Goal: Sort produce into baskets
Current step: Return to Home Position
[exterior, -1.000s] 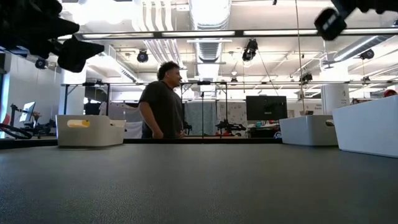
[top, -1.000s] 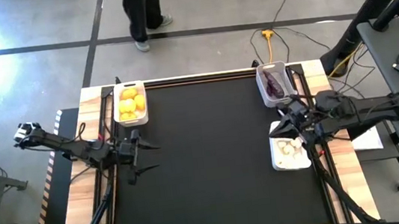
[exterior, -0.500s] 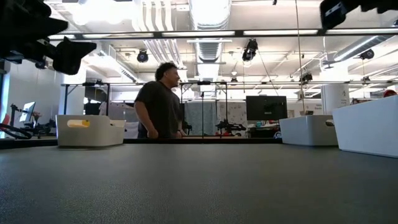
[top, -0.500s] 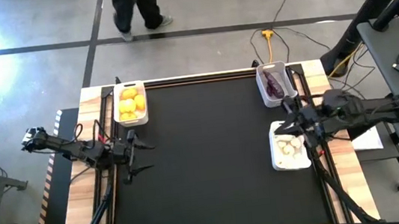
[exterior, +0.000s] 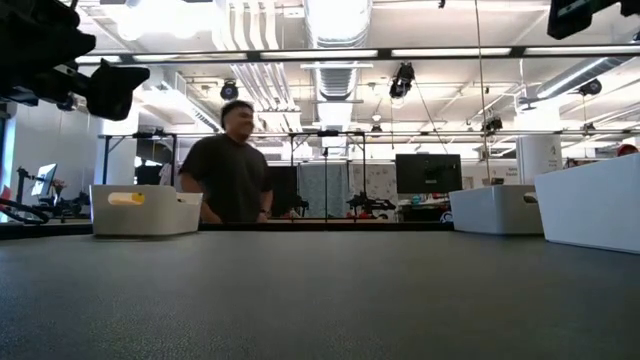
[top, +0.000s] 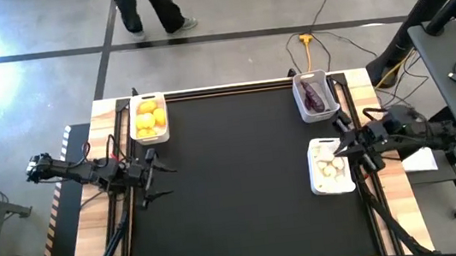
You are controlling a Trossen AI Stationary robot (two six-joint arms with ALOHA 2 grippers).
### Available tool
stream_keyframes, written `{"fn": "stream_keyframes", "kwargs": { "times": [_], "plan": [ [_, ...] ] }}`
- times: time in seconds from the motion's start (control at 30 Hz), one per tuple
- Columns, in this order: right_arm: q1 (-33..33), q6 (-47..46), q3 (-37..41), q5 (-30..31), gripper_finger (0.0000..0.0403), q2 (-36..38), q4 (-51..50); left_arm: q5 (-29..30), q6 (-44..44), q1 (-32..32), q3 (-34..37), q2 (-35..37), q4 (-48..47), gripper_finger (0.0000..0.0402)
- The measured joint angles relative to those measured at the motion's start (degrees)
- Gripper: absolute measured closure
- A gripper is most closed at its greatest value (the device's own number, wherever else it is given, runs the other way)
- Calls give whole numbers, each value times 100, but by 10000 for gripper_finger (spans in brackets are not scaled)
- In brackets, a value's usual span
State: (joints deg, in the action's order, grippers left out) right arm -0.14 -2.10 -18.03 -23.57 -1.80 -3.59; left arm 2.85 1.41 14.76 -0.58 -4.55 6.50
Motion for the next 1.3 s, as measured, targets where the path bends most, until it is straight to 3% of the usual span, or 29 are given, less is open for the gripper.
{"fn": "stream_keyframes", "kwargs": {
  "times": [0.1, 0.3, 1.0, 1.3],
  "plan": [
    [0, -313, 545, -340, 390, -13, 984, -214, -4, -68, 0, 304, -181, 114],
    [0, -866, 1665, -344, 390, 171, 2654, -301, 66, -143, 2, 449, -482, 114],
    [-2, -323, 1734, 962, 390, 13, 855, -332, -76, -390, 2, 425, -549, 114],
    [-1, -54, 1736, 1014, 390, -23, 681, -334, -92, -388, 2, 234, -555, 114]
  ]
}}
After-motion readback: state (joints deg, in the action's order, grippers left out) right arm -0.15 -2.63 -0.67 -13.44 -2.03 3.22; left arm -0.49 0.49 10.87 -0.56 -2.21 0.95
